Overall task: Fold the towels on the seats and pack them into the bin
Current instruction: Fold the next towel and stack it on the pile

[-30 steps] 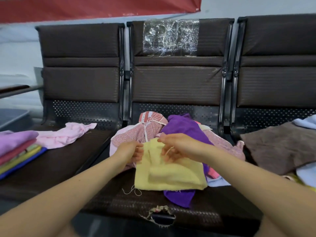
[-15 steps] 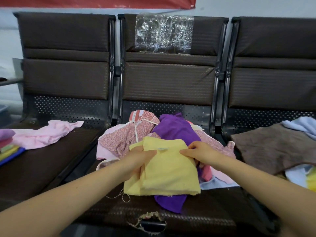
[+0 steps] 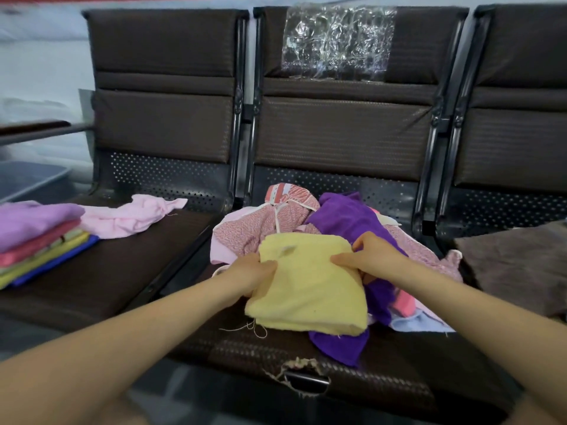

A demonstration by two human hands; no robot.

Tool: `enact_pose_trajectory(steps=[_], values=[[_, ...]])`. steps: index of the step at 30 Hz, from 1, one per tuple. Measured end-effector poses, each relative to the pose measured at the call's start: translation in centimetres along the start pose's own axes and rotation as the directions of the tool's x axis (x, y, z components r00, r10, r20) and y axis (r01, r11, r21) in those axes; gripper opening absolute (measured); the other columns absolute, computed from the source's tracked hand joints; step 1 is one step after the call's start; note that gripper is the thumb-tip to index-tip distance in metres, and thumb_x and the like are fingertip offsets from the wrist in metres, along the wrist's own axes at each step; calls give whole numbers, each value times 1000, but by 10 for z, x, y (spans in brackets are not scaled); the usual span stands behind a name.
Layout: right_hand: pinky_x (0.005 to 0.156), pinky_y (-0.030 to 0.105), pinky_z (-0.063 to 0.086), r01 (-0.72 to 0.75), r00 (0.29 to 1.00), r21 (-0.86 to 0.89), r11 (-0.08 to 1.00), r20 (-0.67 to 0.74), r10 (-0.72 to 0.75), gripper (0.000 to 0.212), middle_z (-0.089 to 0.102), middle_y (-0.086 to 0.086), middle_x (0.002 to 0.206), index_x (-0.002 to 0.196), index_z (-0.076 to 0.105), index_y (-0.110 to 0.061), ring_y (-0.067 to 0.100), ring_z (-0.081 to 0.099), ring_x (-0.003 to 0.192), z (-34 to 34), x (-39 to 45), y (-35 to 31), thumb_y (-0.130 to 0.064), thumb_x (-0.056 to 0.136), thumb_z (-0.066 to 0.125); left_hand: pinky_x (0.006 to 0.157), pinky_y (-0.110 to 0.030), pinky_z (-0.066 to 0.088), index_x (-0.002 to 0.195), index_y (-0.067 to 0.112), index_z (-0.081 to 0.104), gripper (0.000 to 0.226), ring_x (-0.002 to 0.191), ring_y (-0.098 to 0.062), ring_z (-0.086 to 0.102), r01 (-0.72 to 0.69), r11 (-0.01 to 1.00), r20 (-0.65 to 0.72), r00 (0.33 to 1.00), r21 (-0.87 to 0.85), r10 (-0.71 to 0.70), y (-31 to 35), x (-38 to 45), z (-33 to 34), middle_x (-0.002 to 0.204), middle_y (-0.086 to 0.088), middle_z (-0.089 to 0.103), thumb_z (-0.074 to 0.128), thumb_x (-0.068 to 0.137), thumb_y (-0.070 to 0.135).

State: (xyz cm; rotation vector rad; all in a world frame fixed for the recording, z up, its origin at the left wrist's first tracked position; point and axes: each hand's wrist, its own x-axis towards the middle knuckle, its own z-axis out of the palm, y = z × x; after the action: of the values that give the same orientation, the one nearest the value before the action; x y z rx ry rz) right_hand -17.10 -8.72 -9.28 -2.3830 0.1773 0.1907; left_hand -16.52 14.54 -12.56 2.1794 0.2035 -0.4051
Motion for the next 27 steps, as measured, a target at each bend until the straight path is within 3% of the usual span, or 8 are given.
enact_pose_trajectory(steps=[3,5,7,11,13,17,23,27], values=[[61,26,56,-234,970,486,842,180,165,36,63,18,85,101,60,1,21,62,67,-8,-3,3,-25,81,76,77,-29,54,123,10,58,70,101,-29,64,99,963,51,995,-252,-89,-2,-6,2,112,-11,66,59,65,50],[68,28,55,-362,930,627,690,296,219,50,64,16,98,118,55,2,21,63,79,-14,-6,5,-27,82,74,57,-22,54,119,6,60,45,80,-20,68,174,857,198,976,-486,-86,-5,-13,3,96,-9,70,66,85,35],[70,26,52,-416,901,609,676,377,215,44,62,9,97,116,57,-4,18,61,82,-15,-11,2,-30,83,71,58,-22,56,111,7,62,25,72,-16,69,218,789,318,948,-575,-30,-6,-19,2,88,-6,72,57,95,25],[84,33,52,-383,878,425,820,443,181,35,68,4,112,115,61,-15,21,64,101,1,-26,-7,-29,84,71,78,-30,54,115,10,61,26,90,-20,67,224,763,363,932,-607,14,-3,-29,-1,106,-7,71,60,93,25],[88,37,52,-315,918,525,791,381,112,31,70,6,114,117,61,-13,22,65,104,8,-29,-14,-20,88,66,68,-23,56,106,11,62,17,81,-16,66,156,765,291,956,-624,43,2,-33,-5,98,-2,70,57,95,22],[73,33,52,-214,970,769,603,237,42,21,72,10,101,112,62,-7,22,67,90,22,-34,-46,-12,92,59,54,-18,51,114,9,61,26,68,-14,63,-9,781,93,992,-624,86,10,-43,-39,89,-4,67,58,94,27],[81,40,56,-203,970,813,546,242,1,32,71,18,104,120,59,-1,30,69,92,87,-22,-112,-13,90,62,72,-25,51,116,6,60,27,84,-16,63,-131,800,-98,991,-586,91,-17,-56,-124,101,-7,67,58,94,23],[69,35,52,-190,963,787,588,264,-43,33,67,18,110,122,56,-1,30,64,93,128,-8,-184,-13,91,60,99,-32,41,132,7,51,49,123,-31,50,-66,924,-336,939,-377,-70,-41,-48,-183,135,-15,52,58,92,34]])
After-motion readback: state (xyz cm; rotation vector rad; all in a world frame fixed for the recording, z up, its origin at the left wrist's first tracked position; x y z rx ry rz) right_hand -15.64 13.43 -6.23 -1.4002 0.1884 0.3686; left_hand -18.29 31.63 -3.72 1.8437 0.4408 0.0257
